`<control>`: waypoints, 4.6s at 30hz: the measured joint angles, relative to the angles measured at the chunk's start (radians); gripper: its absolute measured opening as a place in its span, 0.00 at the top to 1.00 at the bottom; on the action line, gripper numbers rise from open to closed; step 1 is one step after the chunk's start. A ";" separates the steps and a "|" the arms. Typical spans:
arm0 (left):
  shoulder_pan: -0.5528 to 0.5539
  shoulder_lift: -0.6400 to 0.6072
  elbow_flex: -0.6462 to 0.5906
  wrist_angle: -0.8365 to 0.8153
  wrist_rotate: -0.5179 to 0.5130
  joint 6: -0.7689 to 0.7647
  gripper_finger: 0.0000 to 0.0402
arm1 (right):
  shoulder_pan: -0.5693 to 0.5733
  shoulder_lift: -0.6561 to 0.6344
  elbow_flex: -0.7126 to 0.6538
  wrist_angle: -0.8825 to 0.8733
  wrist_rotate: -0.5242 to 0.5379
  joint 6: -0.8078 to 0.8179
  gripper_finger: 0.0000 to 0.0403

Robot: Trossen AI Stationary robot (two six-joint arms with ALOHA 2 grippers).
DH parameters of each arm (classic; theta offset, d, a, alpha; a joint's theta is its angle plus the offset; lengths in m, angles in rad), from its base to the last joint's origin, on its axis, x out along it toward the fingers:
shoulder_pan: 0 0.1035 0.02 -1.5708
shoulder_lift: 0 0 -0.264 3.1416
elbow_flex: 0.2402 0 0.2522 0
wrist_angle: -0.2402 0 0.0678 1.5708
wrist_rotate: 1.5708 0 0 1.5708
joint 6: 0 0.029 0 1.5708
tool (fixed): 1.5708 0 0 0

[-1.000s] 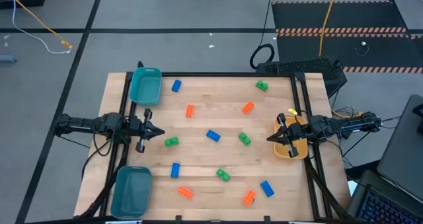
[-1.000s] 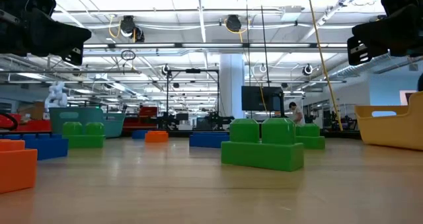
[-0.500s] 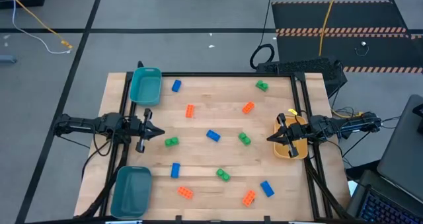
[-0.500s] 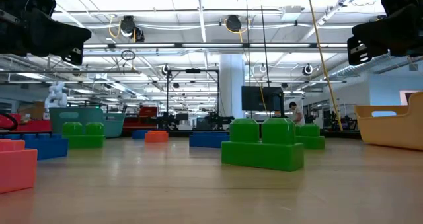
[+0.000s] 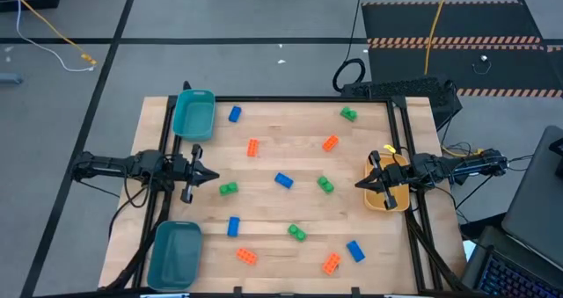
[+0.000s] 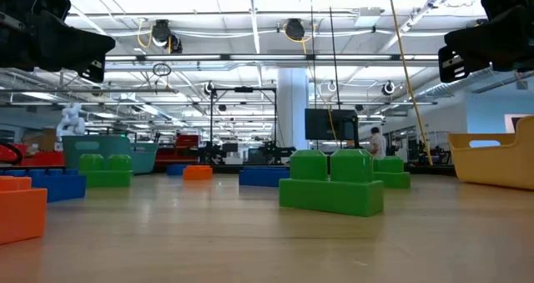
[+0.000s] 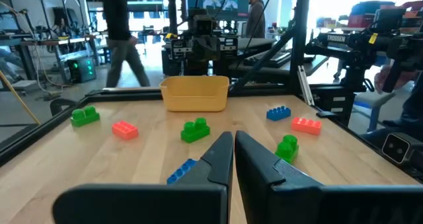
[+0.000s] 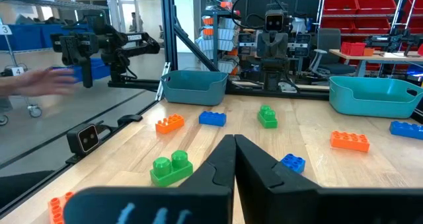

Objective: Sort & place blocks by color

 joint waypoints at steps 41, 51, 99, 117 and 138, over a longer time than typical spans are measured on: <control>0.000 0.158 0.003 0.189 -0.533 -0.141 0.55 | -0.028 0.140 0.011 0.523 0.490 -0.241 0.60; 0.004 0.469 0.341 -0.242 -0.572 -0.255 0.32 | -0.166 0.481 0.326 0.283 0.503 -0.310 0.44; 0.024 1.283 0.819 -0.860 -0.078 -0.365 0.31 | -0.328 1.161 0.631 0.080 0.294 0.135 0.44; -0.010 1.458 0.811 -0.820 -0.085 -0.397 0.31 | -0.328 1.161 0.632 0.163 0.368 0.015 0.44; -0.008 1.610 0.820 -0.759 -0.083 -0.391 0.57 | -0.326 1.160 0.631 0.076 0.367 0.048 0.44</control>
